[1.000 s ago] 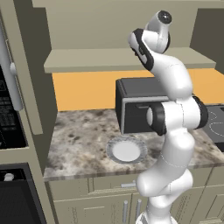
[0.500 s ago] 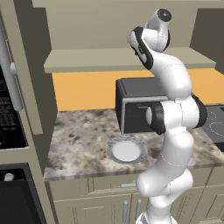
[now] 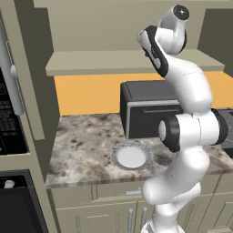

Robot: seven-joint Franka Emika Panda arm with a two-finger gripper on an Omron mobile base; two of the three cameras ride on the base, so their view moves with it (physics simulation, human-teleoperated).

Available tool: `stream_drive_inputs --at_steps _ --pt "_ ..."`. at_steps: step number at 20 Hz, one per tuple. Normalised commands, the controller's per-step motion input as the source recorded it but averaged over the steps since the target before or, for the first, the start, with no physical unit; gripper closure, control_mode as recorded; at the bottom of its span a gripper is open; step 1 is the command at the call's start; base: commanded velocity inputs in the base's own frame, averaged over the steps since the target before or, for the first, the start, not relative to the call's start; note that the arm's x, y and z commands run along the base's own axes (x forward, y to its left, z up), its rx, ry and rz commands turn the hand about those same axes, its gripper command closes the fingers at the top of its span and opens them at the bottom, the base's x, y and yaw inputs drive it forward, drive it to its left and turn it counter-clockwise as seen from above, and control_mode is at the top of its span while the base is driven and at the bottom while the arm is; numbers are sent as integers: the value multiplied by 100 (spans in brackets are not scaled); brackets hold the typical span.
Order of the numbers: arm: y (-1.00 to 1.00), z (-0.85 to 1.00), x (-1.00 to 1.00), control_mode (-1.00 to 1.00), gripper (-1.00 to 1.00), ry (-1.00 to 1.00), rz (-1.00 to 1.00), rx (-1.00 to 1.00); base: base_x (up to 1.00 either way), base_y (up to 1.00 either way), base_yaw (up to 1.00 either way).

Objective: Move the hot dog bun to the plate on the dining table and place the condiment next to that plate. Then navigate to the fridge and take the sausage and place it on the plate as well.

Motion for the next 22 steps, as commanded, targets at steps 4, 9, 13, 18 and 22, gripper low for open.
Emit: stream_drive_inputs --at_steps 4,9,13,18,22 --pt "0 -1 -100 -100 100 -2 -2 0 0 0 0" --pt "0 -2 -100 -100 100 -2 -4 0 0 0 0" --pt "0 0 -100 -100 100 0 -4 0 0 0 0" --pt "2 0 -100 -100 100 0 -7 0 0 0 0" --pt "7 1 -100 -100 100 0 -10 0 0 0 0"
